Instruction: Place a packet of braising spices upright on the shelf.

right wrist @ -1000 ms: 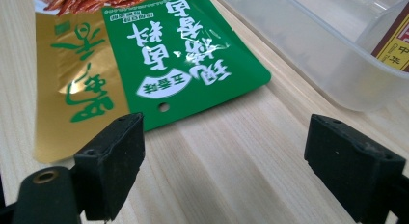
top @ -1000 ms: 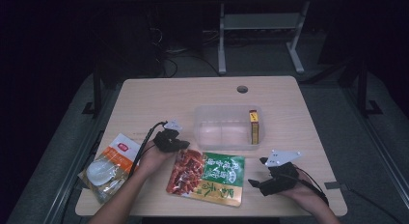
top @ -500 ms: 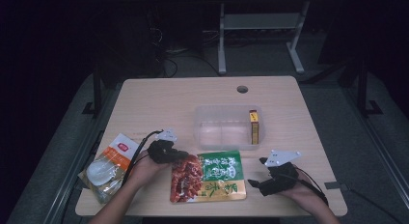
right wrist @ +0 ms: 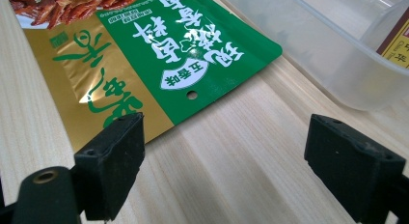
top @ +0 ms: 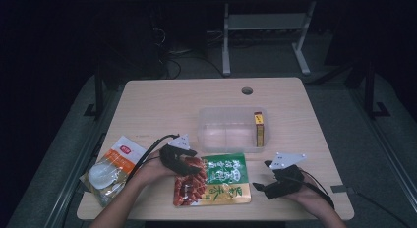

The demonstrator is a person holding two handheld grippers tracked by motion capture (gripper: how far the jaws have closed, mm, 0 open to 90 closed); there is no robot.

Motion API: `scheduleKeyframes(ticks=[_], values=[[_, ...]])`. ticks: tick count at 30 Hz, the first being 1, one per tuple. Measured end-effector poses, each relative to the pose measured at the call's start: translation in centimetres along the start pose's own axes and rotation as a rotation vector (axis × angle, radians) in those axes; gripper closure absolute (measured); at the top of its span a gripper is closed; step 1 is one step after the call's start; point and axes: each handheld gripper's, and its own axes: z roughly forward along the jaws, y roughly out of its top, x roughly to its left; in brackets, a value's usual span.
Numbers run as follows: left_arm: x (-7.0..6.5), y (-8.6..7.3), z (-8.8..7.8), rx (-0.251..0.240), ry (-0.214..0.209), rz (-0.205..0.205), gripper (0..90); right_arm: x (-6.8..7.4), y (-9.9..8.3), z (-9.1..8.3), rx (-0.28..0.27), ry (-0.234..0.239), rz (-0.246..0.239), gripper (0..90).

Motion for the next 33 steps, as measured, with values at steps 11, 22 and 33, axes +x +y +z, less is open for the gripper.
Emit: scheduleKeyframes(ticks=[11, 22, 33], values=[[-0.2, -0.3, 0.1, -0.011, 0.003, 0.032, 34.7, 0.0, -0.1, 0.0, -0.001, -0.001, -0.002, 13.8], [-1.1, -0.3, 0.1, -0.006, -0.022, 0.066, 71.0, 0.2, -0.1, 0.0, 0.004, -0.002, -0.007, 13.8], [-0.8, -0.5, 0.0, -0.024, -0.063, -0.011, 86.9, 0.2, 0.1, 0.0, 0.009, 0.033, 0.024, 9.7]])
